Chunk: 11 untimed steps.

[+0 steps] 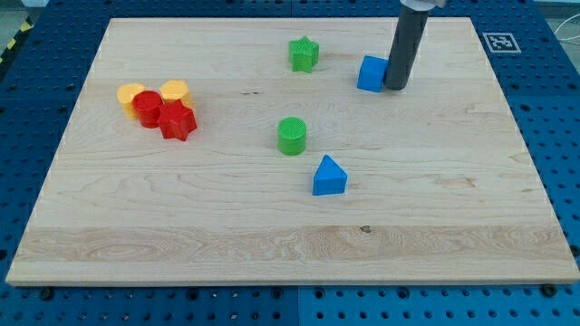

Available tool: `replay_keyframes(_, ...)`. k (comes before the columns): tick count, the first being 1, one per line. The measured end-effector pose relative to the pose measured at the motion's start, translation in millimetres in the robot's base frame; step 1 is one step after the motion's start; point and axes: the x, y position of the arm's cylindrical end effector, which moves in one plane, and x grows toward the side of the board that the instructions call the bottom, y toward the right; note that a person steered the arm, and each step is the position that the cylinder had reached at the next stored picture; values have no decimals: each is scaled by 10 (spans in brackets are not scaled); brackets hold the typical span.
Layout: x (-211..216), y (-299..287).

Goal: Push the blue cube to the green star

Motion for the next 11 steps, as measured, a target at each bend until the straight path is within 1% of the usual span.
replay_keyframes(4,-31,-334)
replay_keyframes(6,-32,-369)
replay_keyframes(7,-154,-369)
replay_keyframes(9,-547,-370)
replay_keyframes(10,-287,-334)
replay_keyframes(11,92,-260)
